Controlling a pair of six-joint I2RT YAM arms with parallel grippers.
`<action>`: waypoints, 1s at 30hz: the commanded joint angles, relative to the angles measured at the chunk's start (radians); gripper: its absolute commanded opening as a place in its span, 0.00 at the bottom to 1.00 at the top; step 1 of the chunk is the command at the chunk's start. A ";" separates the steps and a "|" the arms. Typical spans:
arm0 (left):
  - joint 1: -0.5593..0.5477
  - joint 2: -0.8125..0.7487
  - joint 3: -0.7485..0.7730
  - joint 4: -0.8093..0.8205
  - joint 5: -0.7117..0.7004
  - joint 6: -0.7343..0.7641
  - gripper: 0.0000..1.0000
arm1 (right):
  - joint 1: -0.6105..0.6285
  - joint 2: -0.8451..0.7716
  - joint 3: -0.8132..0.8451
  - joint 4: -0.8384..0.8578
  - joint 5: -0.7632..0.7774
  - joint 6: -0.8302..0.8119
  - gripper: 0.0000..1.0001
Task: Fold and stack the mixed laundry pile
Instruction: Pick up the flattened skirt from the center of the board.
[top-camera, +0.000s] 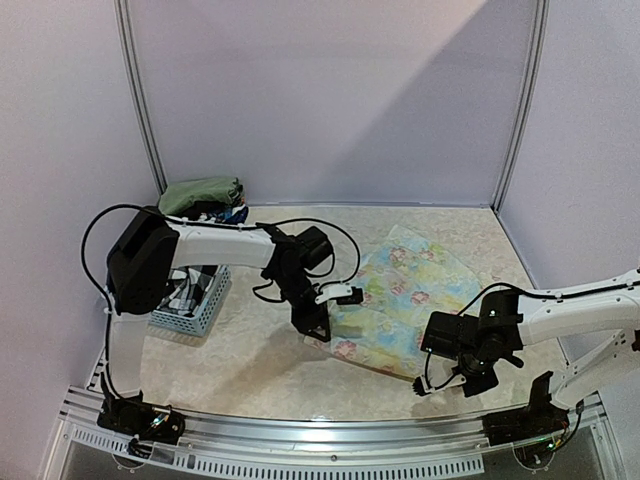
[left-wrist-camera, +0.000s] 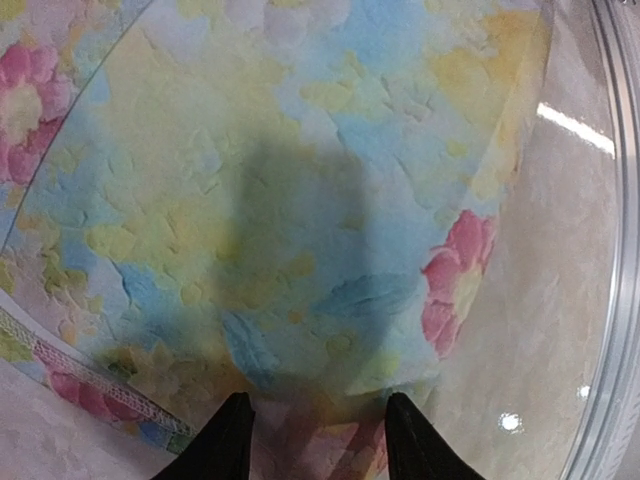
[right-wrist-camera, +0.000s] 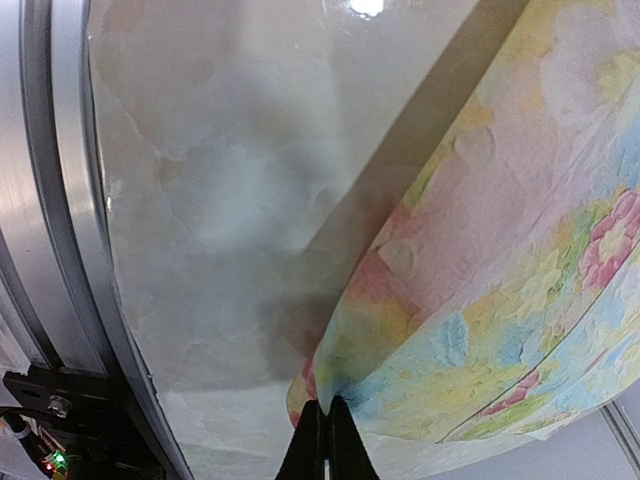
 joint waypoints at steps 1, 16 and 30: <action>-0.023 -0.020 -0.032 0.039 -0.050 0.035 0.46 | -0.004 0.011 0.015 -0.020 -0.016 0.001 0.00; -0.023 -0.194 -0.077 0.061 -0.163 0.047 0.00 | -0.095 0.000 0.052 -0.024 0.063 -0.030 0.00; 0.001 -0.526 -0.071 0.279 -0.712 -0.011 0.00 | -0.624 -0.015 0.631 0.081 0.047 -0.392 0.00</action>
